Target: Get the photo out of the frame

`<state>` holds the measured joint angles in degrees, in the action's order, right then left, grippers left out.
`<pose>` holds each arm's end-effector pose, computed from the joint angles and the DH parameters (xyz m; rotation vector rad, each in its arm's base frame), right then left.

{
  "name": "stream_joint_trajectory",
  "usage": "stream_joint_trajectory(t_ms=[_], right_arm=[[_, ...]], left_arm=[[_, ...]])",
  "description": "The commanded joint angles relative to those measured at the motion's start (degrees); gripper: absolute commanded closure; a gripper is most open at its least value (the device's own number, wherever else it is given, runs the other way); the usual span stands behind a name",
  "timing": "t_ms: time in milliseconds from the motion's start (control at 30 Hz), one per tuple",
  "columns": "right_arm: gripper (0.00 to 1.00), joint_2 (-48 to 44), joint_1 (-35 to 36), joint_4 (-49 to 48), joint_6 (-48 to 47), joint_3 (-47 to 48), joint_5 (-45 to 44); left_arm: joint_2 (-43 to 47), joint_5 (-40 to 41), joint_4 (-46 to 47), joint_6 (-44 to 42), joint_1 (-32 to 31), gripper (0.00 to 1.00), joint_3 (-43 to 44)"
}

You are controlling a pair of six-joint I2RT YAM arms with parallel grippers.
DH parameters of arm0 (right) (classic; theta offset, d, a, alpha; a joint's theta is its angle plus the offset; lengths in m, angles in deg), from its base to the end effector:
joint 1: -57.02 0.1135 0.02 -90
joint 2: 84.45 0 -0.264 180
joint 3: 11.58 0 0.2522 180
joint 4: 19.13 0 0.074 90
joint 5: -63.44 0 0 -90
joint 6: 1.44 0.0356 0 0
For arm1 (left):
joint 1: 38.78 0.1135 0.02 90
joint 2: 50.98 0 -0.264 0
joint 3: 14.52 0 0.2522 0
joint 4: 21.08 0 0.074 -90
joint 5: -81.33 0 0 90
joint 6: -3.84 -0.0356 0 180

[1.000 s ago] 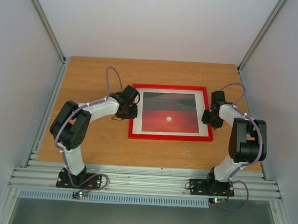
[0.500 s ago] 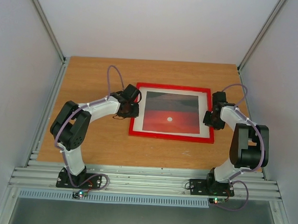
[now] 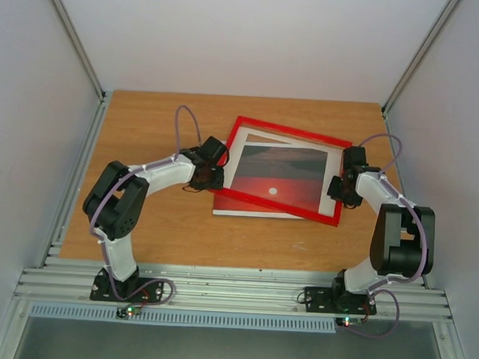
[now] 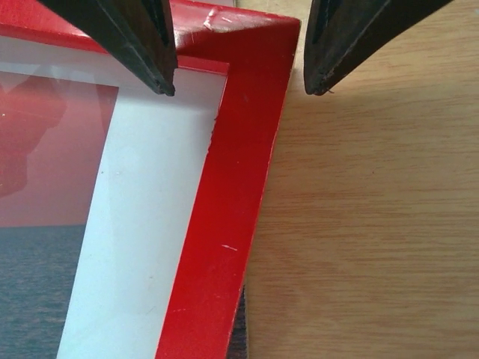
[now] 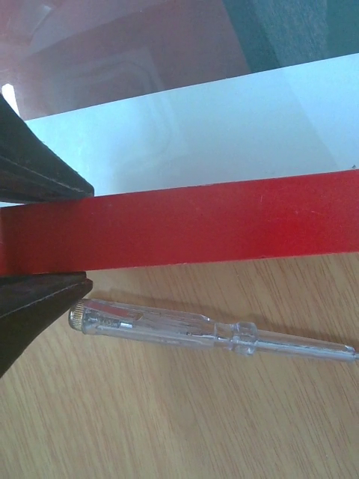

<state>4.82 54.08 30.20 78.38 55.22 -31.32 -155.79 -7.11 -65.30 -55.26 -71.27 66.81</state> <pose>0.2834 -0.0175 0.1771 -0.1599 2.8263 -0.1687 0.3045 -0.1928 0.1669 0.0312 2.7849 -0.2561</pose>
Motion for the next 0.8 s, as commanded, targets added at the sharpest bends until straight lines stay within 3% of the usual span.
stream_joint_trajectory(t_ms=[0, 333, 767], right_arm=[[0.99, -3.1, -0.4, -3.1, 0.4, -0.6, 1.6], [0.99, -6.7, -0.4, -4.3, -1.7, -1.8, 4.1], [0.99, -8.4, -0.4, -4.9, -2.1, -2.2, 7.1]], left_arm=[[-1.8, 2.0, -0.7, -0.8, -0.3, 0.51, 2.4], [-3.0, 3.4, -2.7, -3.0, 1.9, 0.45, 9.0], [-11.7, 2.0, -6.1, -6.4, 3.6, 0.47, 16.9]])
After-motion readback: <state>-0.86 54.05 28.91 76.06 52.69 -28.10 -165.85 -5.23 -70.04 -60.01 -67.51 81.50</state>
